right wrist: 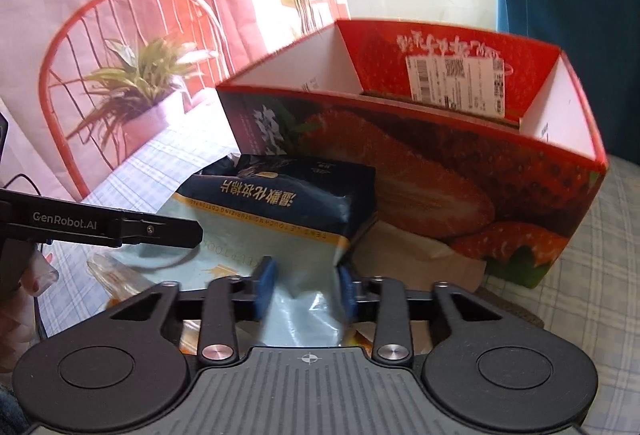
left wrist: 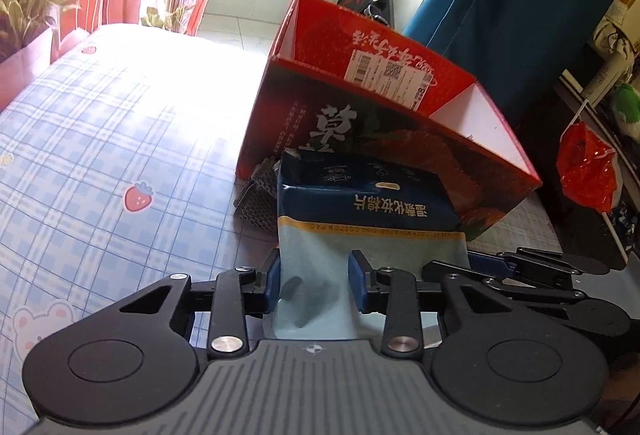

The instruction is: Organize soft objects

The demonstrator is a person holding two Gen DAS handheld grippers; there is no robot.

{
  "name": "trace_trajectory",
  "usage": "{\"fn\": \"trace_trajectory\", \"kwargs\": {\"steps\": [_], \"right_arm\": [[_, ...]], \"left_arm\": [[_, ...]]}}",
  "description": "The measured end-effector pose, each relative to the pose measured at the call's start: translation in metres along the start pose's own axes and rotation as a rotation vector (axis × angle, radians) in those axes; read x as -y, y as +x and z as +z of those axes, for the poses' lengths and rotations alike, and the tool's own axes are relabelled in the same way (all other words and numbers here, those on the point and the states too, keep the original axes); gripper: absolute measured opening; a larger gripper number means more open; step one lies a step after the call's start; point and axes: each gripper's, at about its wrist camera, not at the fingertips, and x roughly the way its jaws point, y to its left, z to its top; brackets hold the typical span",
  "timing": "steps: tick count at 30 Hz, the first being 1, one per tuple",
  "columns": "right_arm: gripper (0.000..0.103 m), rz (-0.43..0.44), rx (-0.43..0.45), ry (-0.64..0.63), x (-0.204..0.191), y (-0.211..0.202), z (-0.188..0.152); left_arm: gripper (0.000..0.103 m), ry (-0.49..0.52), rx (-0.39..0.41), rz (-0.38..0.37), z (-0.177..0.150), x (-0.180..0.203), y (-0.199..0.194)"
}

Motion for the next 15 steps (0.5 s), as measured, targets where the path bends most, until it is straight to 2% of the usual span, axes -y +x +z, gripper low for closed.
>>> {"fn": "trace_trajectory", "kwargs": {"steps": [7, 15], "right_arm": [[0.024, 0.005, 0.09, -0.065, -0.013, -0.025, 0.012], [0.022, -0.004, 0.22, -0.117, -0.017, -0.059, 0.047]], "left_arm": [[0.037, 0.045, 0.105, -0.027, 0.014, 0.014, -0.035], [0.037, 0.135, 0.189, -0.053, 0.047, 0.033, -0.056]]}}
